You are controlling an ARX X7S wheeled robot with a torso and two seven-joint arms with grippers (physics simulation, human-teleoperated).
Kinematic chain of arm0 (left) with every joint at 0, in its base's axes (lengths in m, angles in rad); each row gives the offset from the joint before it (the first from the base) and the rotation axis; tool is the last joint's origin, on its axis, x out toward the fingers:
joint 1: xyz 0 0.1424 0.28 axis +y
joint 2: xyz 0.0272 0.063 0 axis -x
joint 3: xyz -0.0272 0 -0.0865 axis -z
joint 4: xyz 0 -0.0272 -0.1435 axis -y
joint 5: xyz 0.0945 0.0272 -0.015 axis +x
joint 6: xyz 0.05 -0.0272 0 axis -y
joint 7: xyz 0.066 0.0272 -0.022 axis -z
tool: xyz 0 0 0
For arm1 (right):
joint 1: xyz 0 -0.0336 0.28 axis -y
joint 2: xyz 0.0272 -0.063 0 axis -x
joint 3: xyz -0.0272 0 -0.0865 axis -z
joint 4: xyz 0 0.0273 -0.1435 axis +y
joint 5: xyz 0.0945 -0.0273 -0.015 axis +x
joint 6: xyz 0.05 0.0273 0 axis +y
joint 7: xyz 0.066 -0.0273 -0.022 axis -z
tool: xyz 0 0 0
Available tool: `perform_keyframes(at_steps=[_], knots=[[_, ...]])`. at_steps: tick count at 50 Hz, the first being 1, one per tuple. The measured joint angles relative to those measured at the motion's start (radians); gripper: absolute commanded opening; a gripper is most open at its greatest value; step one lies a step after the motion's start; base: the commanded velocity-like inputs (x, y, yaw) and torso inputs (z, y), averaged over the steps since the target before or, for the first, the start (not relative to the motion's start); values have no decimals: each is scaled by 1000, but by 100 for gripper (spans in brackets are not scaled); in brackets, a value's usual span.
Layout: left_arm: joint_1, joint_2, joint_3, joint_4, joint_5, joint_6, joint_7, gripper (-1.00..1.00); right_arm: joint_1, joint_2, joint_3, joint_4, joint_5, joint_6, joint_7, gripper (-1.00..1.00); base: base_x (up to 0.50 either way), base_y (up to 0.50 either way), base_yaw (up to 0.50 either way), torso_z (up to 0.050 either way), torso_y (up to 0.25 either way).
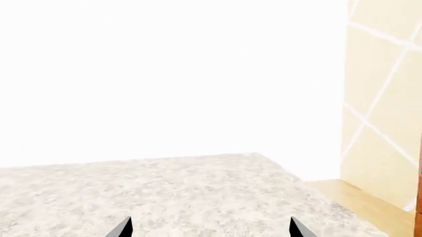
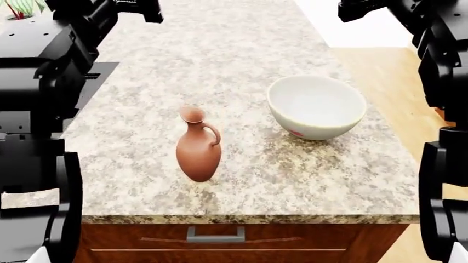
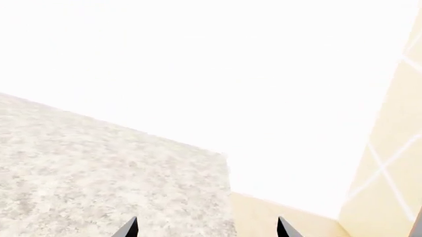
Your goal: Pick the jug and bowl and place them in the sink. Then turn on the water.
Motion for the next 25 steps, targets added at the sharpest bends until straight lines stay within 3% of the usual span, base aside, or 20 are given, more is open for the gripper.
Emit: perform_keyframes(at_steps=[16,25], knots=[[180,-244,59,219,-122,-58,362,100,-45,34,-21,-79,22,61,-51,100,0,0,0,0,0],[318,-374,44,336,-196,-72,502,100,-61,39,-23,-91,29,65,-59,100,0,0,0,0,0]])
